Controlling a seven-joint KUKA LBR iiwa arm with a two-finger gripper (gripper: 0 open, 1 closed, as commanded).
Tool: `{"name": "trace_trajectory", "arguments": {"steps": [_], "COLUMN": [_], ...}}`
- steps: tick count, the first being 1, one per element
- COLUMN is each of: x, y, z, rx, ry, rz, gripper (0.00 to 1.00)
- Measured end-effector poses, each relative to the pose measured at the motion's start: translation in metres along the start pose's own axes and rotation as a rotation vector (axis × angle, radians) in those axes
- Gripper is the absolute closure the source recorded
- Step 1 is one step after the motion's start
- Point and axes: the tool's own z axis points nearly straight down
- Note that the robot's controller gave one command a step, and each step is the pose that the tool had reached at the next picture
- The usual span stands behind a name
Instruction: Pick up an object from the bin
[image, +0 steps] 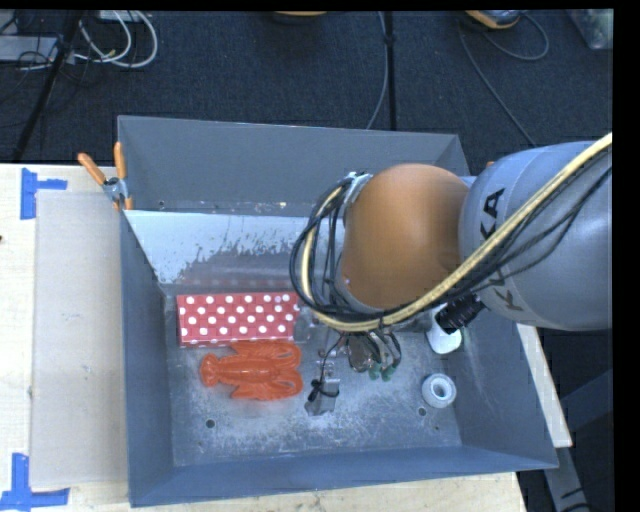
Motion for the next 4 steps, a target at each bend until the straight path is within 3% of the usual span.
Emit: {"name": "trace_trajectory", "arguments": {"steps": [1, 2, 3, 4], "x": [-0.001, -0.012, -0.023, -0.018], "y": [-0.001, 0.006, -0.009, -0.019], "z": [-0.005, 0.034, 0.077, 0.113], "rx": [-0.001, -0.001, -0.002, 0.000], "ry": [-0.007, -0.012, -0.006, -0.009], "rz": [0.004, -0.049, -0.068, -0.079], "gripper": [0.00, 0.00, 0.00, 0.00]}}
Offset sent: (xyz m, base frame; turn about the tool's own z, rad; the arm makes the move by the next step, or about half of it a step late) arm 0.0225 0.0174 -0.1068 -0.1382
